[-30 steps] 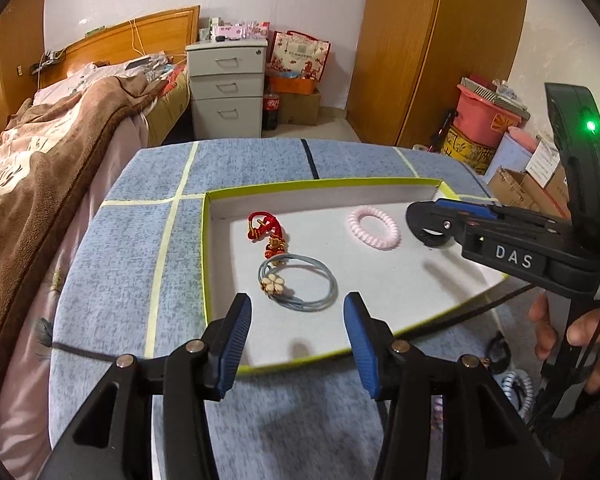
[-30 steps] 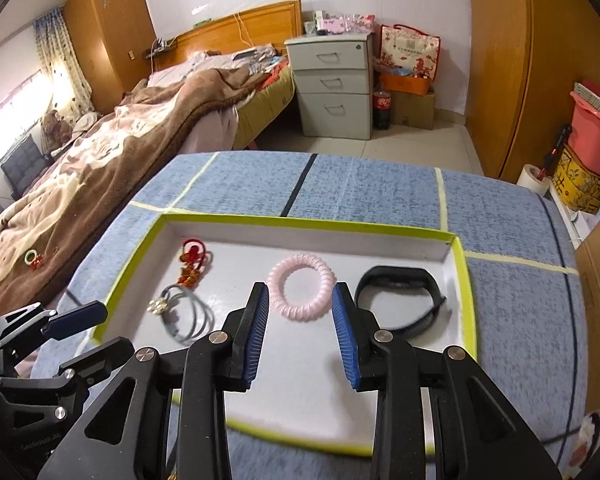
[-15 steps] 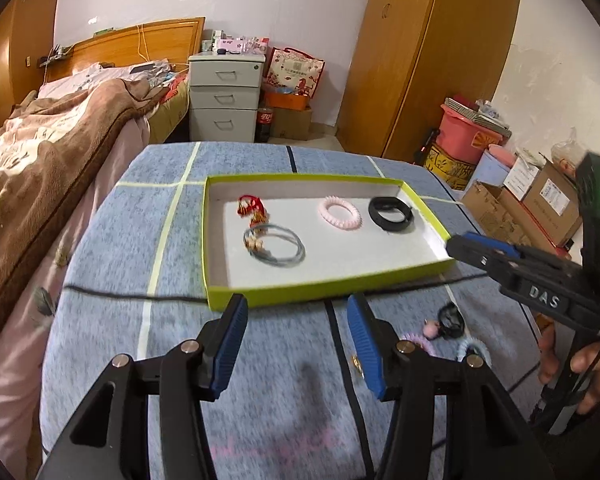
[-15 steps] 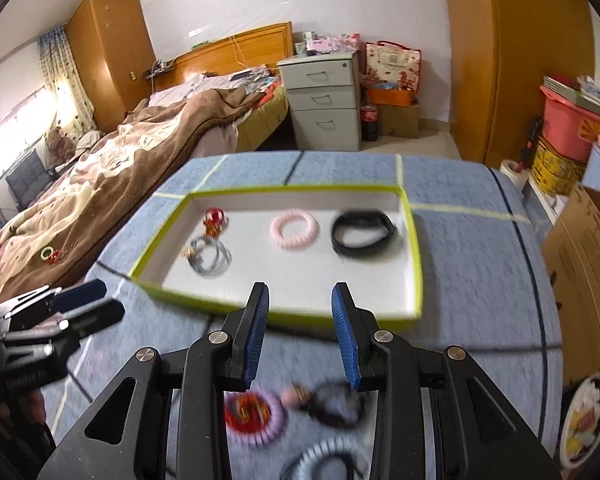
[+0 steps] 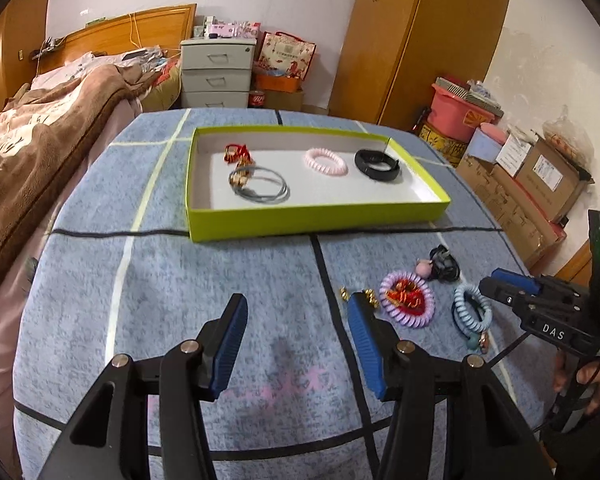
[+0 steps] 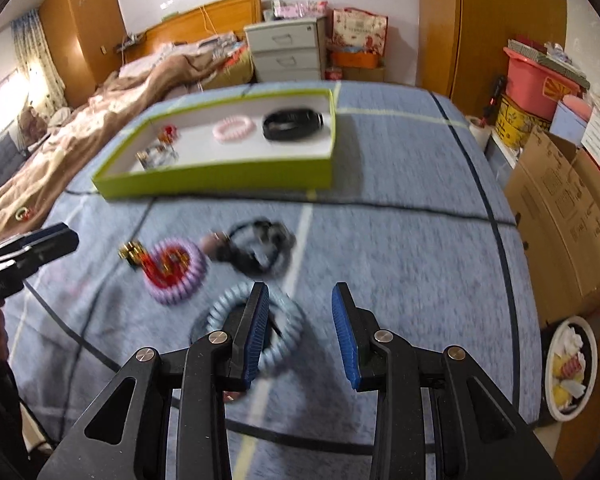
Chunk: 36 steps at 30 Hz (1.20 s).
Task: Organize jewelry
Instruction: 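Withdraw both tools from the box back toward the remaining jewelry, then grasp the light-blue coil hair tie with the right tool while the left tool grasps the gold charm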
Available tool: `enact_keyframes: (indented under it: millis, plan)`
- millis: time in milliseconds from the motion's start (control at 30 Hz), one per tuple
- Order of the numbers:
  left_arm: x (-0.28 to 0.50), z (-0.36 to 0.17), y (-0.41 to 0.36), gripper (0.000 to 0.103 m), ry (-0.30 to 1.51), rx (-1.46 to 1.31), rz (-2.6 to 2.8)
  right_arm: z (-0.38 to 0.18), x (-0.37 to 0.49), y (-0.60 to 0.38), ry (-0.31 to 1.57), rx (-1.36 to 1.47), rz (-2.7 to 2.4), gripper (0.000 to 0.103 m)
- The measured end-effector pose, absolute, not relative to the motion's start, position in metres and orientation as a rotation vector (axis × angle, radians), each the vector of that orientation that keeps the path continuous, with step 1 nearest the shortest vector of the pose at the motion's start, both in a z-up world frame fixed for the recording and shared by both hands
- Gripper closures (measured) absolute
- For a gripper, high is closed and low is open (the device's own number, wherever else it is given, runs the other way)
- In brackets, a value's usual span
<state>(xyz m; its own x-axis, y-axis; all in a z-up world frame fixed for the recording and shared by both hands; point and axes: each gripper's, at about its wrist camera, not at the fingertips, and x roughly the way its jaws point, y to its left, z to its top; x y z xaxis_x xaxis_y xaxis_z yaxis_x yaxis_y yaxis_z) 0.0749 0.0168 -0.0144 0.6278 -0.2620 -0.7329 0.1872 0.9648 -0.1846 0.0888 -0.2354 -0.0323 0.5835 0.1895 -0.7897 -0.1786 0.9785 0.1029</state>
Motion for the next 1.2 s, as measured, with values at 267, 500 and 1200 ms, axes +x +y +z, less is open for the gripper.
enact_keyframes:
  millis: [267, 500, 1200]
  plan:
    - [0.070, -0.022, 0.014, 0.049, 0.876, -0.104, -0.264, -0.041, 0.089, -0.237, 0.947, 0.001, 0.245, 0.069]
    - [0.069, -0.026, 0.018, 0.049, 0.890, -0.113, -0.244, -0.044, 0.083, -0.234, 0.941, 0.002, 0.267, 0.070]
    - [0.081, -0.028, -0.018, 0.049, 0.914, -0.042, -0.304, -0.023, 0.078, -0.266, 0.826, 0.184, 0.267, 0.093]
